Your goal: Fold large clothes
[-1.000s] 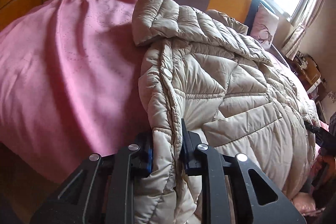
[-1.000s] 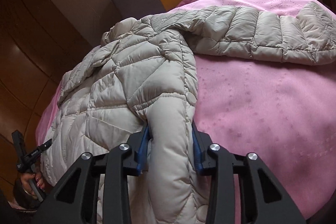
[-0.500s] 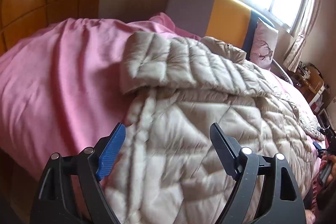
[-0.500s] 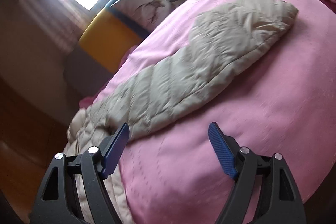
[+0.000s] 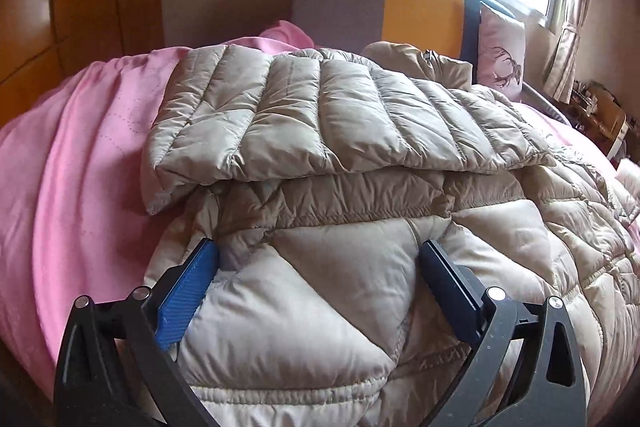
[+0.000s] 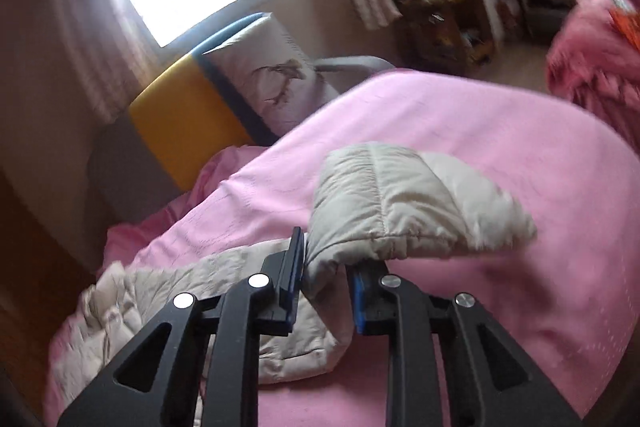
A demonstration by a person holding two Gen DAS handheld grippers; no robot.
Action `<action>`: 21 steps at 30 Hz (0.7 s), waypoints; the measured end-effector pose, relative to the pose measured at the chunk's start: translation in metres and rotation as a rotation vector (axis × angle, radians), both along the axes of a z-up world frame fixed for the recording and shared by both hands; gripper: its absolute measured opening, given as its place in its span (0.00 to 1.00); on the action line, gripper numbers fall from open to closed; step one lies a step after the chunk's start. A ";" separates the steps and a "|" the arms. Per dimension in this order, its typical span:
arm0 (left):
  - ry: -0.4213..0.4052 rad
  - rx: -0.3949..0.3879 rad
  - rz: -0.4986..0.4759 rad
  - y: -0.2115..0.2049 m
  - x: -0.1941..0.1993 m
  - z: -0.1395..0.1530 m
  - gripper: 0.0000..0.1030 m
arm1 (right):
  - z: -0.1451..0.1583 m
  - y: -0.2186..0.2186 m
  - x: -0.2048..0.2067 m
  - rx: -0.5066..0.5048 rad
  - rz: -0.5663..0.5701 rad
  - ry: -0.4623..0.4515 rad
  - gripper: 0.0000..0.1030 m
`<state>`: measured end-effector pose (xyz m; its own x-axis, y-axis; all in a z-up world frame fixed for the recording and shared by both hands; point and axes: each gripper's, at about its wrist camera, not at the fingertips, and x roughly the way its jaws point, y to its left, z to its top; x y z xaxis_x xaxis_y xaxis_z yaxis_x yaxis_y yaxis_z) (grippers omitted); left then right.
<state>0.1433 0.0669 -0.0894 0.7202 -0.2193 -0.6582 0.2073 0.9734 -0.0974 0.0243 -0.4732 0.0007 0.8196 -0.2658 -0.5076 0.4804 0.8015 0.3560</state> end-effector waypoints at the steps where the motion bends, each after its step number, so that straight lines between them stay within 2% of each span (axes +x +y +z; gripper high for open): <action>1: 0.000 -0.006 0.003 0.002 -0.001 0.001 0.96 | 0.006 0.028 0.008 -0.060 0.067 -0.002 0.19; 3: 0.000 -0.008 0.011 0.002 -0.004 0.001 0.96 | 0.012 0.083 0.022 -0.153 0.203 -0.001 0.19; 6: 0.011 -0.012 0.026 0.001 -0.009 0.003 0.96 | 0.000 0.155 0.044 -0.235 0.372 0.035 0.18; 10: 0.027 -0.081 0.033 0.005 -0.016 0.012 0.96 | -0.029 0.216 0.077 -0.350 0.514 0.158 0.20; 11: 0.034 -0.117 0.032 0.008 -0.018 0.016 0.96 | -0.038 0.226 0.082 -0.374 0.547 0.196 0.27; 12: 0.037 -0.138 0.033 0.007 -0.019 0.018 0.96 | -0.047 0.232 0.091 -0.382 0.579 0.234 0.45; 13: 0.041 -0.163 0.032 0.006 -0.021 0.022 0.96 | -0.053 0.236 0.093 -0.382 0.598 0.259 0.54; 14: 0.043 -0.190 0.027 0.007 -0.021 0.025 0.96 | -0.056 0.234 0.091 -0.380 0.596 0.254 0.60; 16: 0.038 -0.261 0.014 0.005 -0.022 0.036 0.96 | -0.050 0.224 0.082 -0.331 0.595 0.182 0.67; 18: 0.022 -0.313 -0.006 0.000 -0.022 0.047 0.96 | -0.044 0.213 0.064 -0.314 0.534 0.112 0.90; 21: -0.007 -0.348 -0.065 -0.024 -0.016 0.067 0.96 | -0.046 0.201 0.056 -0.335 0.383 0.109 0.98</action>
